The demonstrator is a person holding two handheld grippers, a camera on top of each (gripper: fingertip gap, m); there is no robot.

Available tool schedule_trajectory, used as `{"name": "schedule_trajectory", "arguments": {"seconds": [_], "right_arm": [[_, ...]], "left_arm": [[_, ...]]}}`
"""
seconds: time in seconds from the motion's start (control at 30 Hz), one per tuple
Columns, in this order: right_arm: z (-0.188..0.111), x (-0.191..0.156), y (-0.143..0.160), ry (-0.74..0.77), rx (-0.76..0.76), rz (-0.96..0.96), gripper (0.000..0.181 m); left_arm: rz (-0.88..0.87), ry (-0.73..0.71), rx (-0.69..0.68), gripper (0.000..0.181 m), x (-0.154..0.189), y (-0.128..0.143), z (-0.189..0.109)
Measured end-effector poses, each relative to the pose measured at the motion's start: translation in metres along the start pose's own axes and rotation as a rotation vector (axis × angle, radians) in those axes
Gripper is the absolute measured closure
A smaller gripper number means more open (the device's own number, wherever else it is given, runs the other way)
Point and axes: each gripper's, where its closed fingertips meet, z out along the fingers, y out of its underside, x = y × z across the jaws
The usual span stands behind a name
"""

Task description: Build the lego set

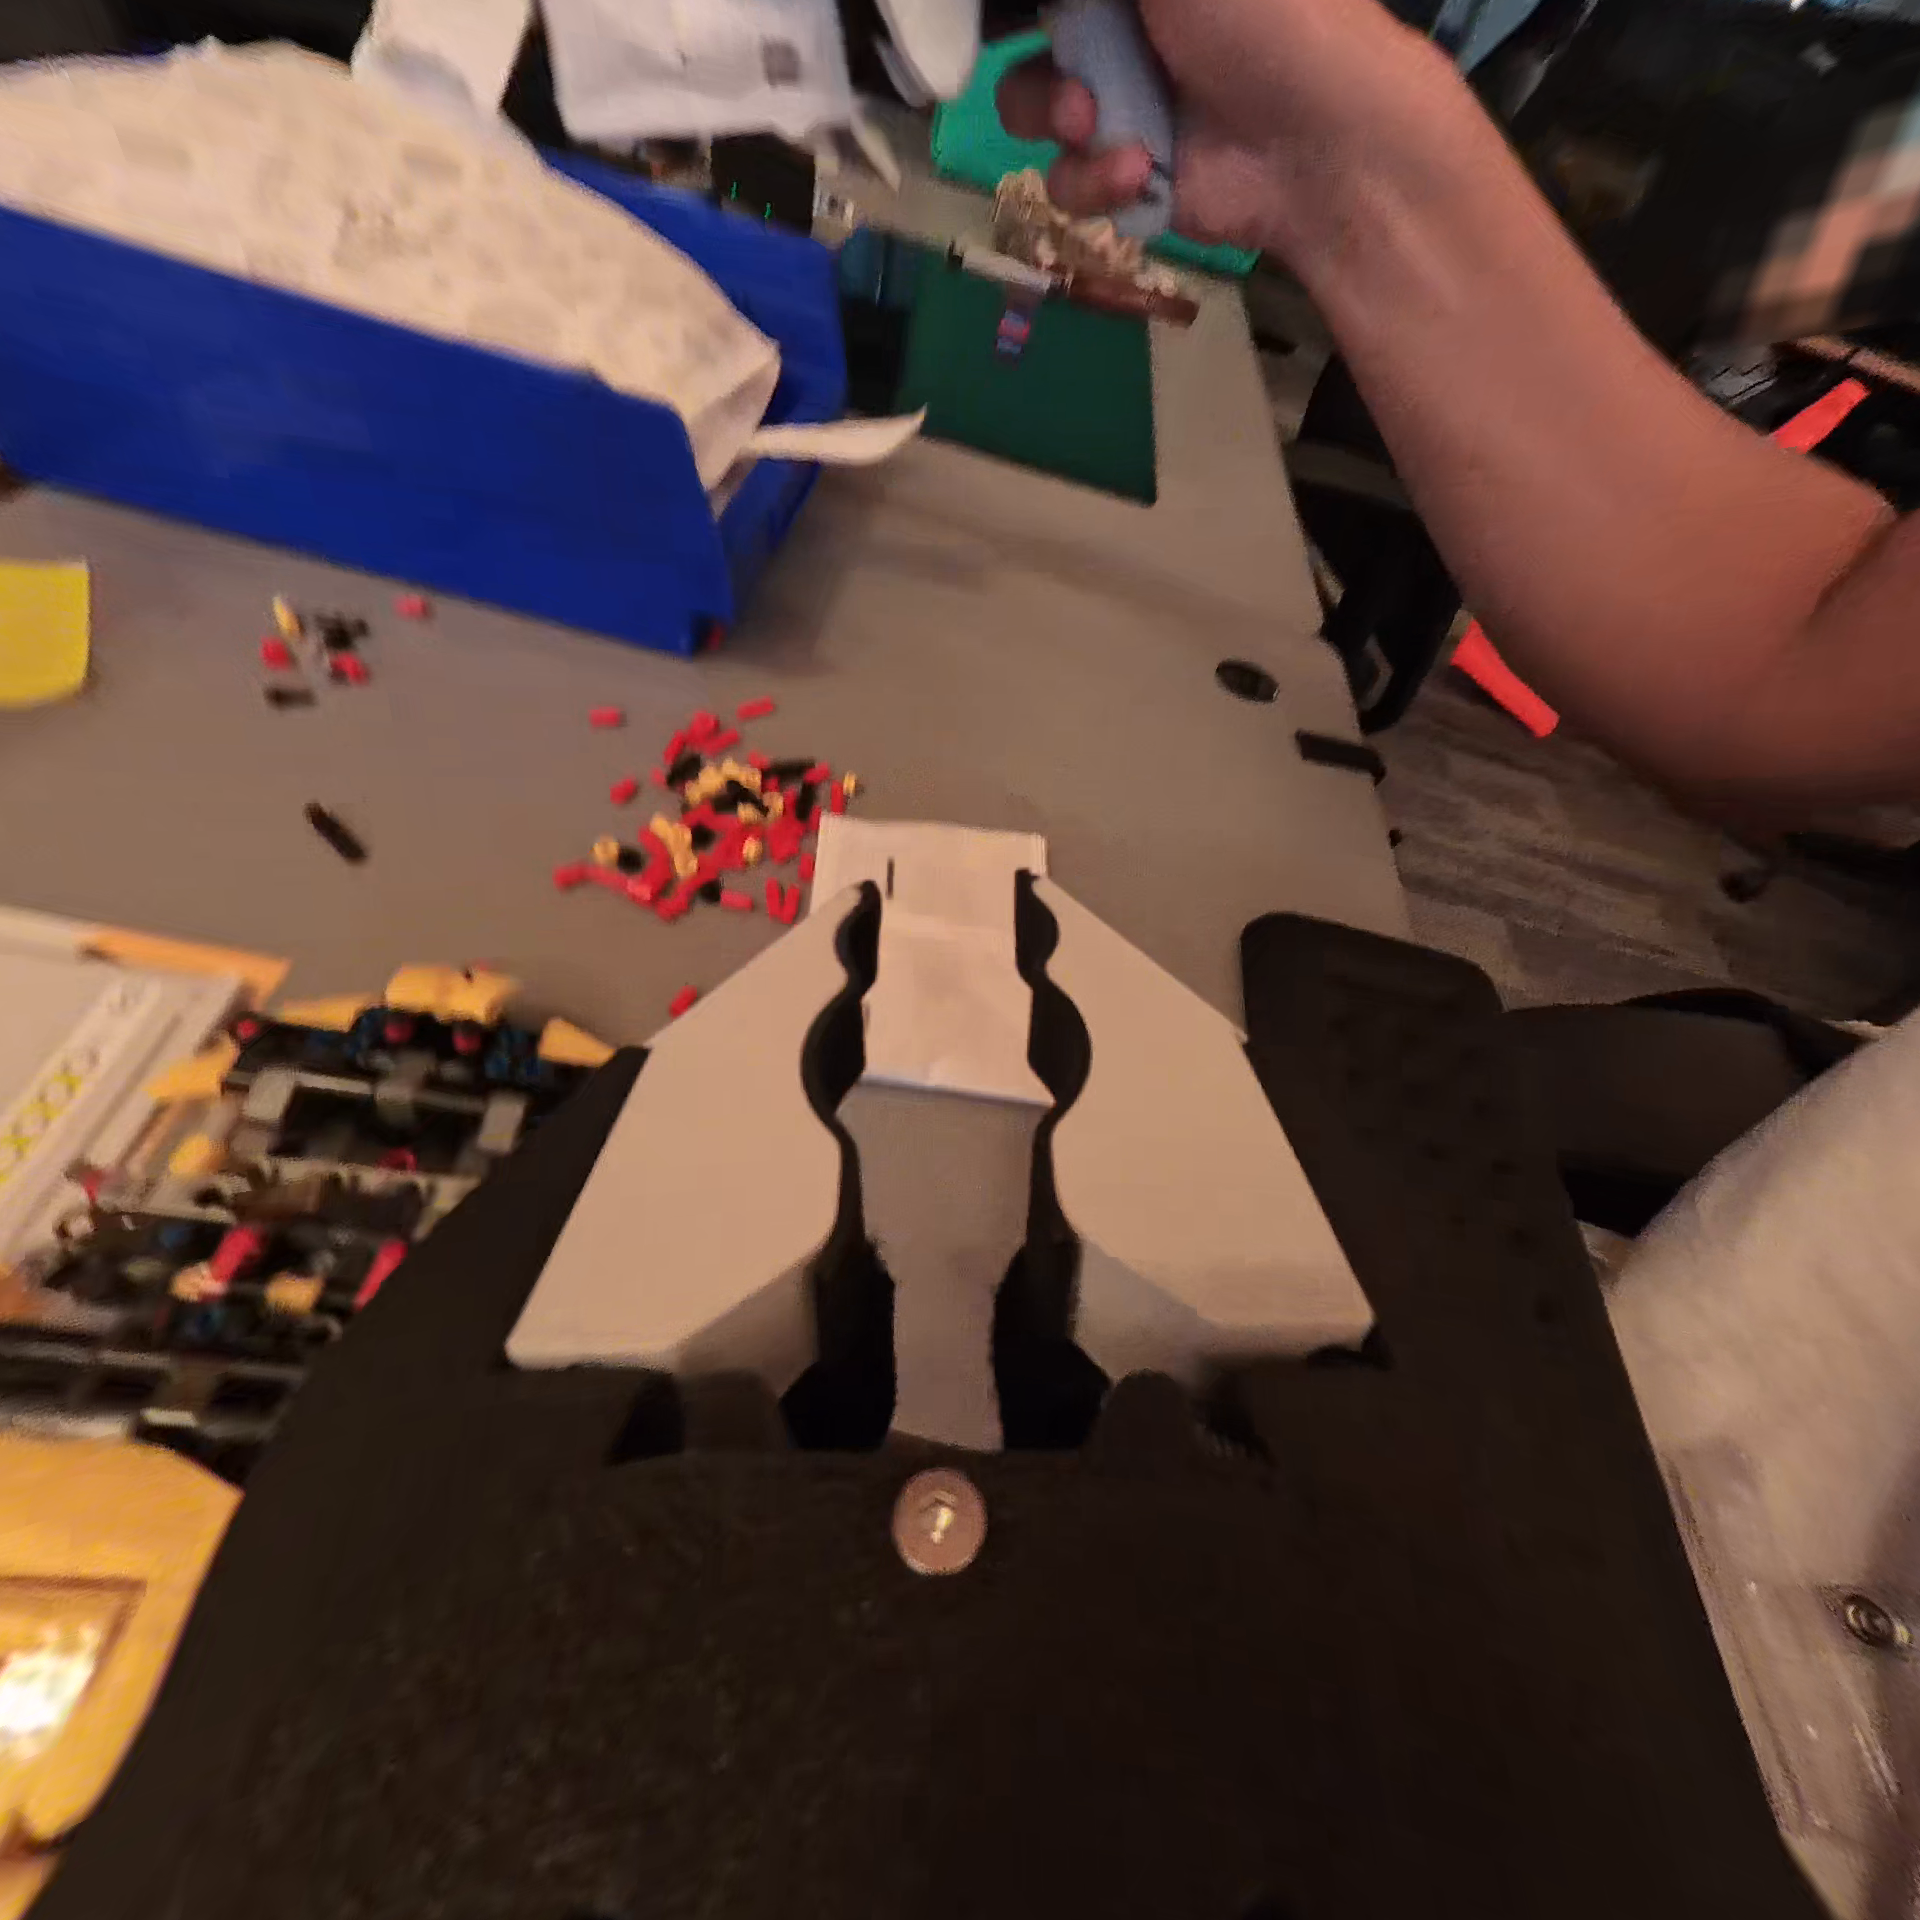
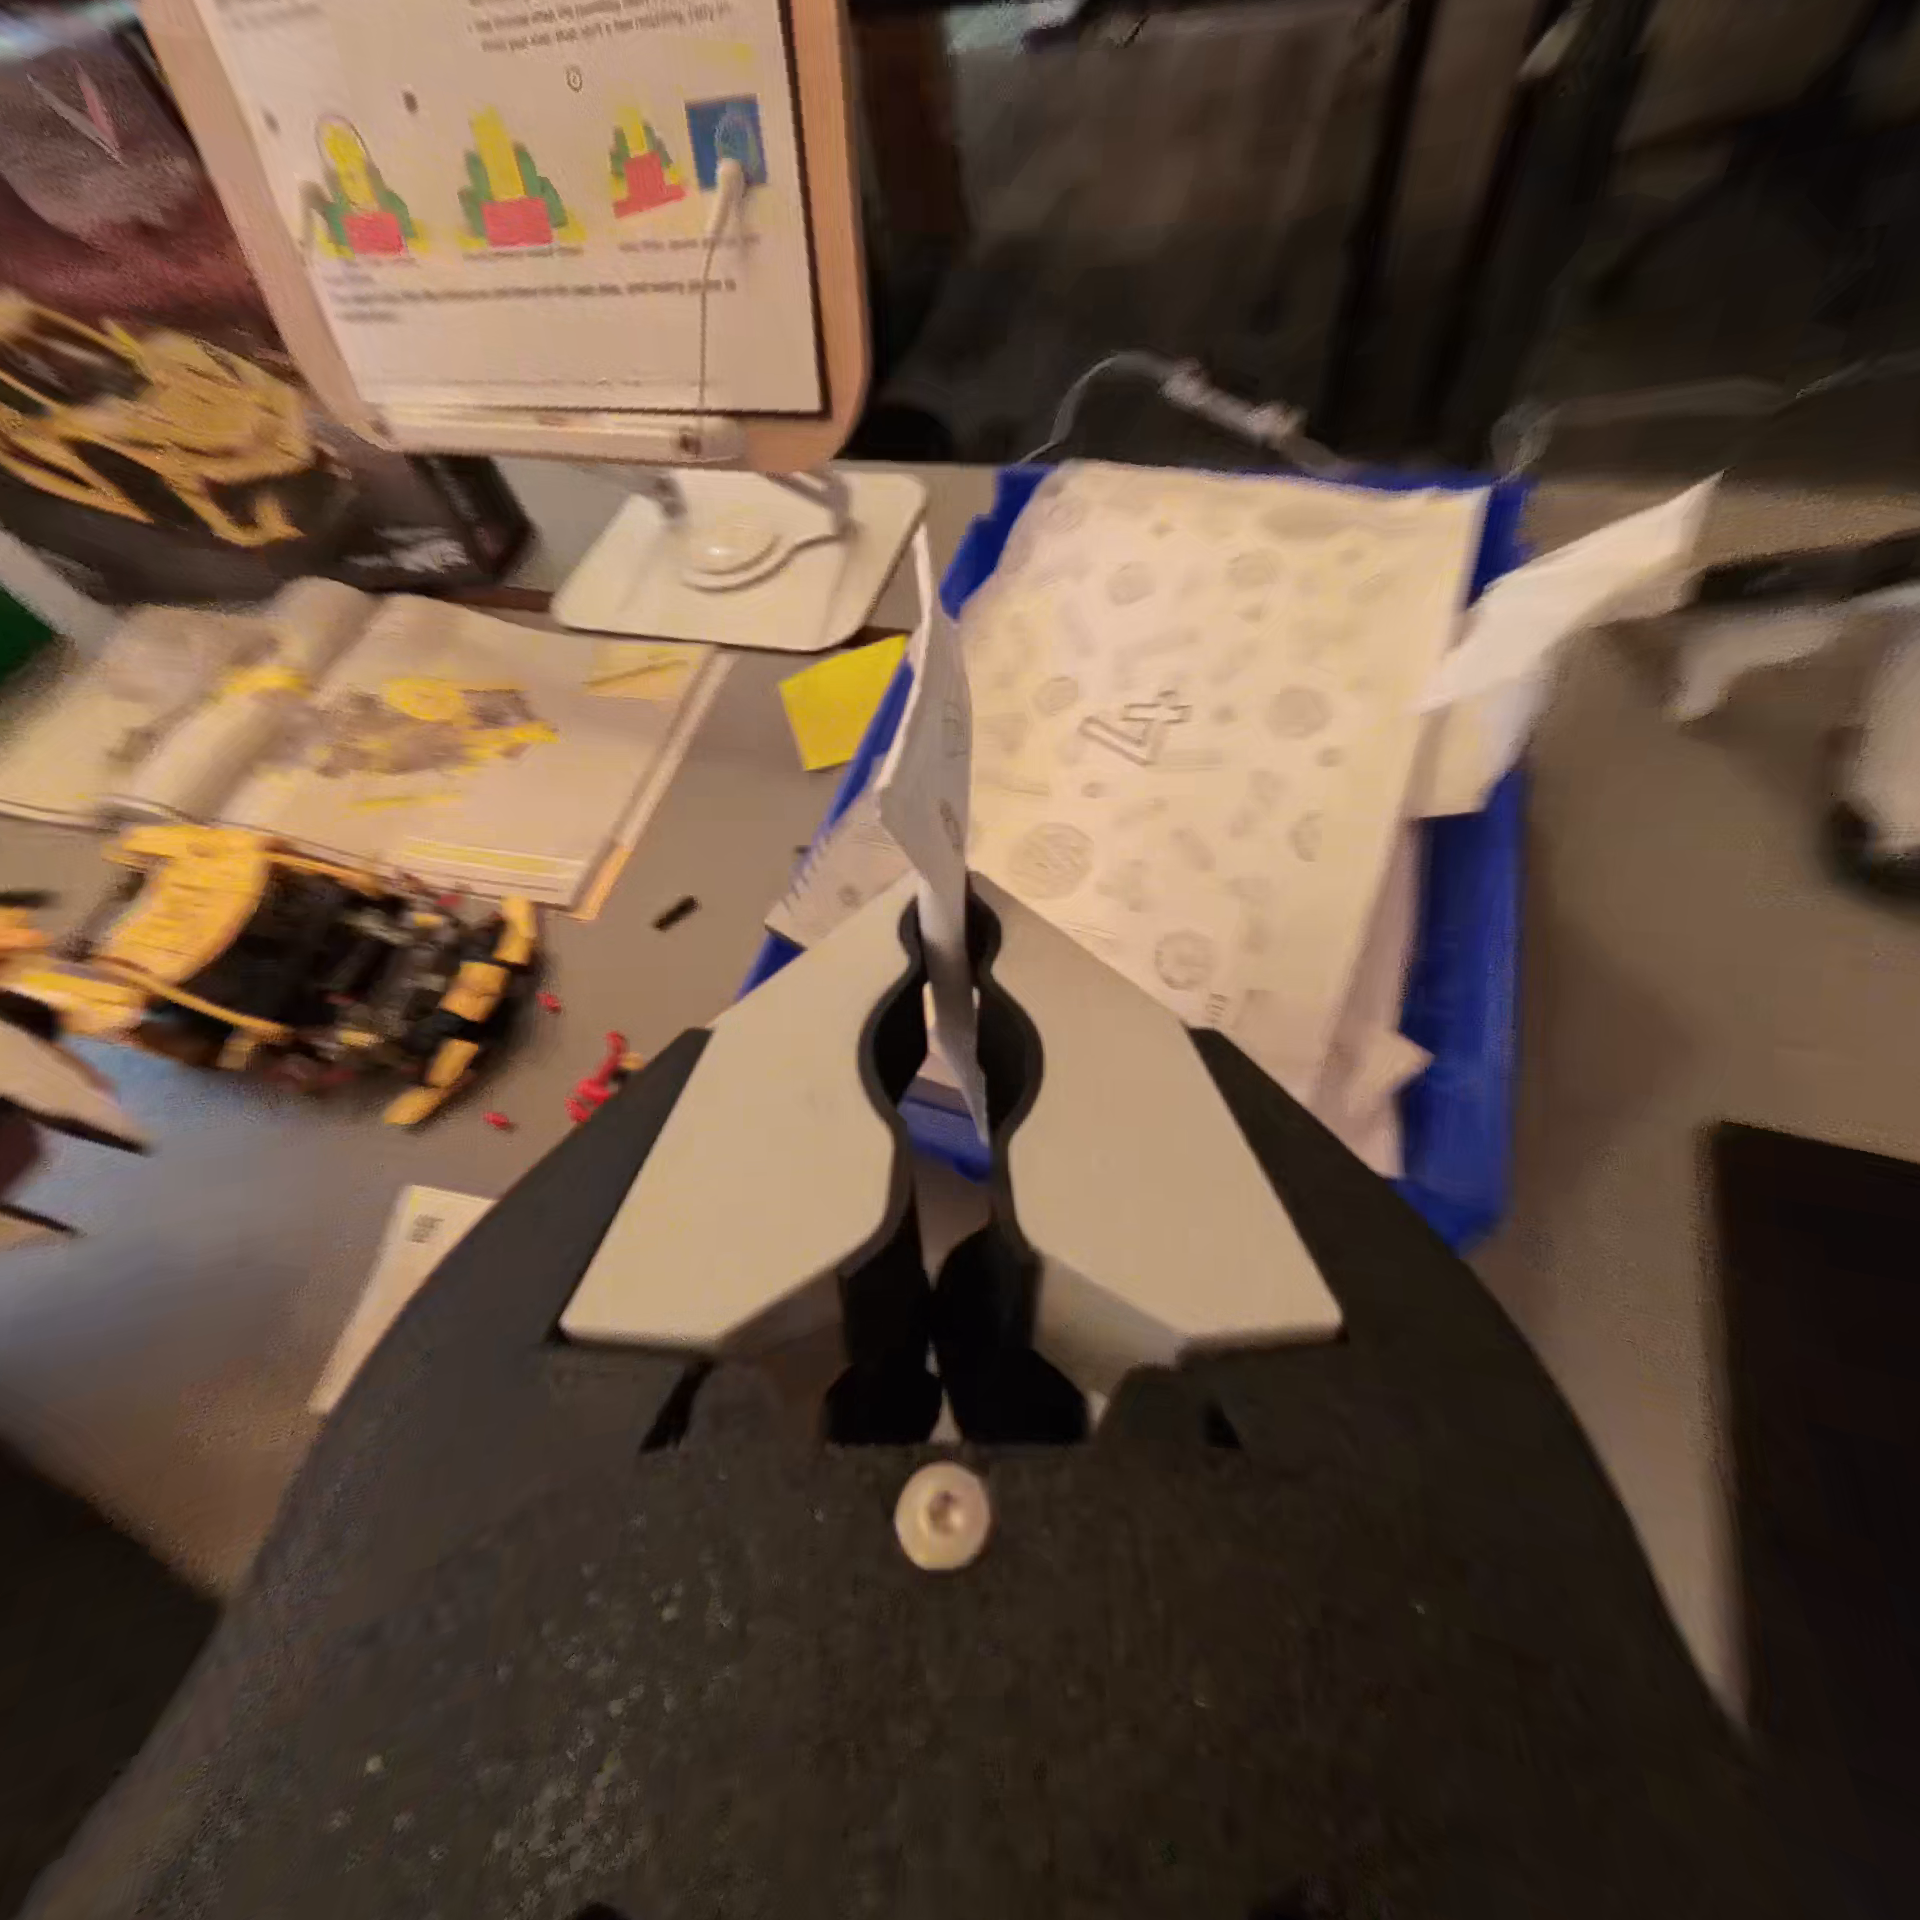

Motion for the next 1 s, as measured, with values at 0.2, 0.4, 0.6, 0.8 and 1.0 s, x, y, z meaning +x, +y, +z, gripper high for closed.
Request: {"name": "schedule_trajectory", "arguments": {"seconds": [0.2, 0.4, 0.6, 0.8, 1.0], "right_arm": [[0.095, 0.03, -0.008, -0.267, -0.062, 0.44, 0.152], [0.072, 0.083, -0.018, 0.086, -0.034, 0.216, 0.116], [0.021, -0.074, 0.063, -0.344, -0.126, -0.064, 0.126], [0.011, -0.159, 0.209, -0.523, -0.406, 0.065, 0.125], [0.009, -0.16, 0.234, -0.416, -0.414, -0.068, 0.141]], "left_arm": [[-0.108, -0.026, -0.093, 0.146, 0.007, 0.034, 0.004], [-0.099, -0.114, -0.188, 0.14, 0.0, 0.062, -0.009], [-0.045, -0.162, -0.27, 0.127, -0.008, 0.08, -0.001], [-0.065, -0.118, -0.335, 0.121, -0.011, 0.087, 0.035], [-0.023, -0.155, -0.384, 0.121, -0.02, 0.093, 0.045]]}}
